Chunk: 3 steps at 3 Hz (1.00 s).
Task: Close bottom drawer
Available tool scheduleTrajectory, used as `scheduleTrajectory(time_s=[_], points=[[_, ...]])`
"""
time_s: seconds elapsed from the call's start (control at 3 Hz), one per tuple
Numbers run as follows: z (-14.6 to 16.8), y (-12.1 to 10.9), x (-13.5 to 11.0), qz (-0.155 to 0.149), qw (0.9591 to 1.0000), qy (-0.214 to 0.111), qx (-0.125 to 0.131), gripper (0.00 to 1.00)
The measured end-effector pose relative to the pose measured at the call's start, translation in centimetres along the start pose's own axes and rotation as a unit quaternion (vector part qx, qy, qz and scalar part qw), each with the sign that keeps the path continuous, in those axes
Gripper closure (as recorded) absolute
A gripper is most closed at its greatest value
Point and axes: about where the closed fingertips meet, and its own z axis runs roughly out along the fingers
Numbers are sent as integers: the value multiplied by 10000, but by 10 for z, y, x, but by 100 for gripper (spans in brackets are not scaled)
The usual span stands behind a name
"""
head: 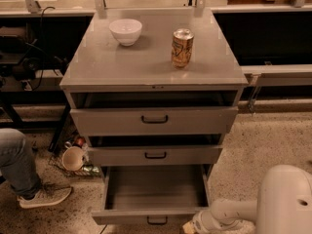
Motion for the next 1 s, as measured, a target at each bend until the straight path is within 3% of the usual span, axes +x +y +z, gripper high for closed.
scheduleTrajectory(time_s=[0.33, 0.67, 1.0], points=[[0, 1, -13, 31, 9991, -429, 9, 100], [4, 0, -45, -112, 9947, -1016, -120, 100], [6, 1, -51, -160, 9935, -1121, -151, 100]])
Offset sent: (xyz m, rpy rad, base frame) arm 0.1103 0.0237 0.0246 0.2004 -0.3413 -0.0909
